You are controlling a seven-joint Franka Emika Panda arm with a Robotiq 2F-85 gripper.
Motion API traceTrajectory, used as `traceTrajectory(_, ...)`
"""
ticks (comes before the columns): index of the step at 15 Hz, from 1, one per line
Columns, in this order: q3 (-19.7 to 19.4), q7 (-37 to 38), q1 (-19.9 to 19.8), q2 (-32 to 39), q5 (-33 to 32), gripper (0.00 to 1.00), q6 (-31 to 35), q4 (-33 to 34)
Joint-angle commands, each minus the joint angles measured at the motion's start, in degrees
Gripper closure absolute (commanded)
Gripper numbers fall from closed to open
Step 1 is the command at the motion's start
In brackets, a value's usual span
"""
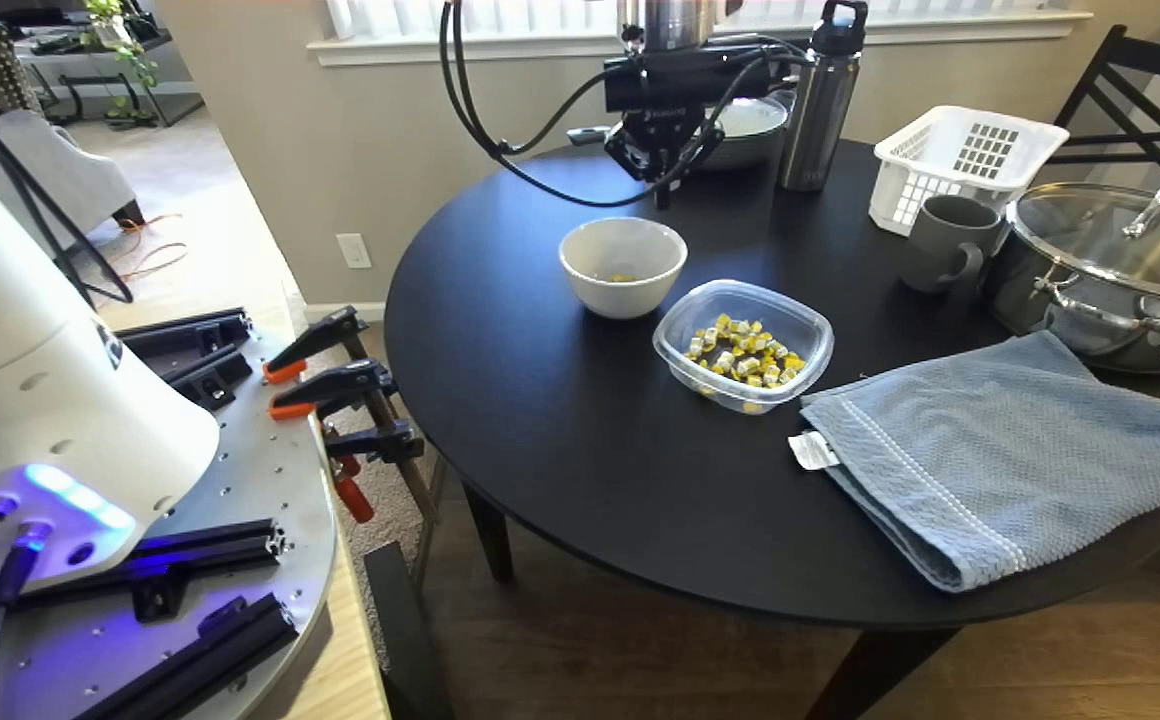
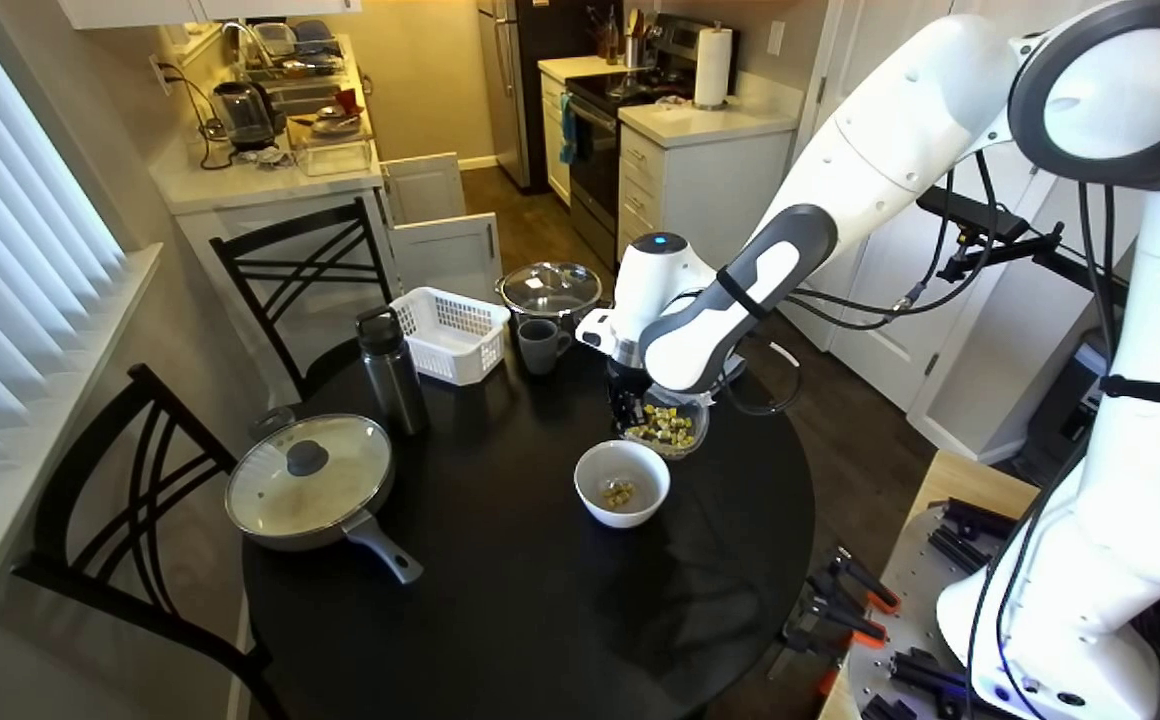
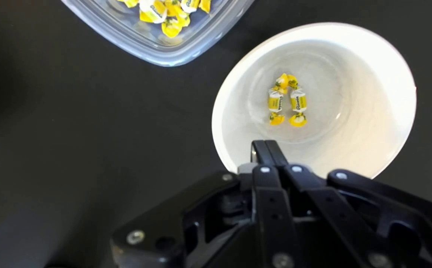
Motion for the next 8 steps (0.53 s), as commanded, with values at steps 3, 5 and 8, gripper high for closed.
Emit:
traceTrajectory(3, -4.1, -0.8, 4.7, 3.5, -0.6, 1.0, 0.3, 0.7)
traceTrajectory(5, -5.1, -0.4, 6.0, 4.8, -1.3, 1.0, 0.2, 0.9)
traceTrajectory(8, -6.2, 0.1, 7.5, 6.1, -2.1, 1.0, 0.3, 1.0)
